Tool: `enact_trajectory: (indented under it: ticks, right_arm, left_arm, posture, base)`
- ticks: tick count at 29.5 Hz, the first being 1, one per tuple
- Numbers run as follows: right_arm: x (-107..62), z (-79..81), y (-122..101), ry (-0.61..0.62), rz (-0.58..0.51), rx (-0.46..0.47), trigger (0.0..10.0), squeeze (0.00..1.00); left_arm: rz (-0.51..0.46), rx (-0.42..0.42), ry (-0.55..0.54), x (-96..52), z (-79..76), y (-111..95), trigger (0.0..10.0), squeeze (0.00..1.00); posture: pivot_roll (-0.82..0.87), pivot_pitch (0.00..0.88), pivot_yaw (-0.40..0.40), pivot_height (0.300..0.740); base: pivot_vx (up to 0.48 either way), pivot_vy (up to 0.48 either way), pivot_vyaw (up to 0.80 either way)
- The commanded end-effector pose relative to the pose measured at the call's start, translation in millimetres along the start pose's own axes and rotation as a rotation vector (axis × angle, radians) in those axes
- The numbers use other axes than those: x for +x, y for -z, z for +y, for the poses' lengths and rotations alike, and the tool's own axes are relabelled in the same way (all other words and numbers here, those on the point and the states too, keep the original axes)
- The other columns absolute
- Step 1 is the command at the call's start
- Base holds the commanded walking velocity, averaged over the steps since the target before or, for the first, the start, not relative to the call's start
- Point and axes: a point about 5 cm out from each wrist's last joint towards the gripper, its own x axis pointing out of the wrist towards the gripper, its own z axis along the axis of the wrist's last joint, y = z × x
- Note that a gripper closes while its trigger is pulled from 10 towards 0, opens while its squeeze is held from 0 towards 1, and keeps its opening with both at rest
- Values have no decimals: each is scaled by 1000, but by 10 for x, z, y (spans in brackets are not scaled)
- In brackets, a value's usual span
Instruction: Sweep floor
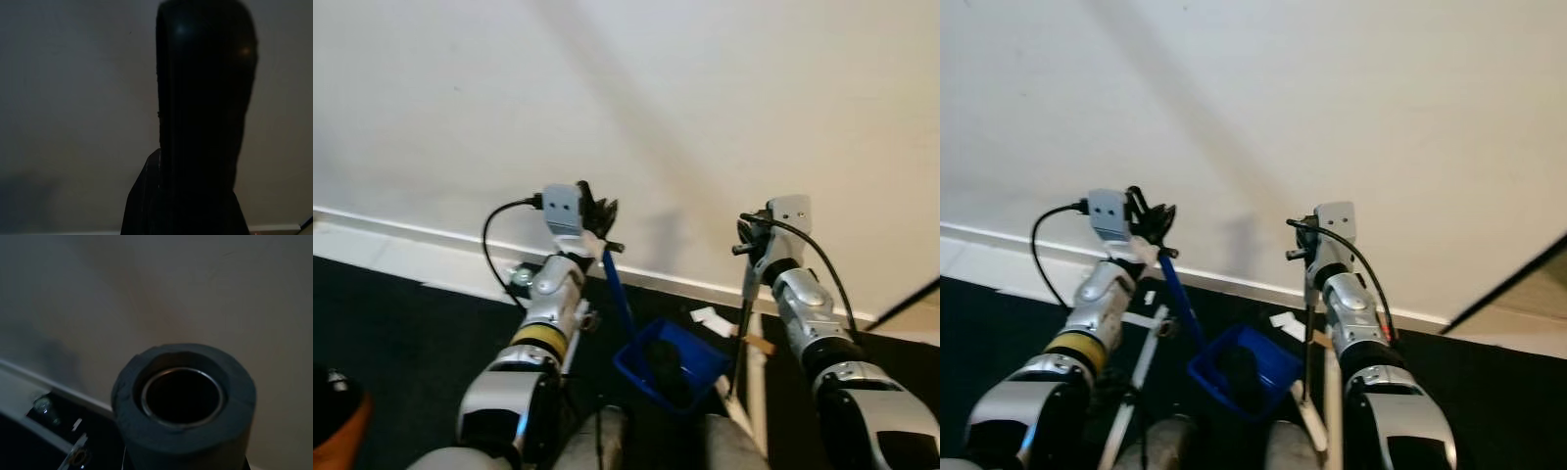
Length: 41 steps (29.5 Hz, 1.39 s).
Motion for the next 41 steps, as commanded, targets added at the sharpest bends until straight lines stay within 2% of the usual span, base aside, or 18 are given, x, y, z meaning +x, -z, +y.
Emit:
enact_trajectory:
  ticks: [1,27,41]
  right_arm:
    - [18,-29,-25,55,-7,19,10000,0]
    - [-57,-26,129,49,52,14,10000,0]
    - [-74,-29,156,54,61,11,10000,0]
  left_arm:
    - [4,-24,5,36,-36,-7,10000,0]
    - [76,-30,45,-48,-146,189,10000,0]
    - [69,-24,60,-49,-131,168,10000,0]
  posture:
    - [67,0,-7,740]
    - [54,0,-16,740]
    - [51,0,-12,740]
  base:
    - [0,0,0]
    - [0,0,0]
    - [0,0,0]
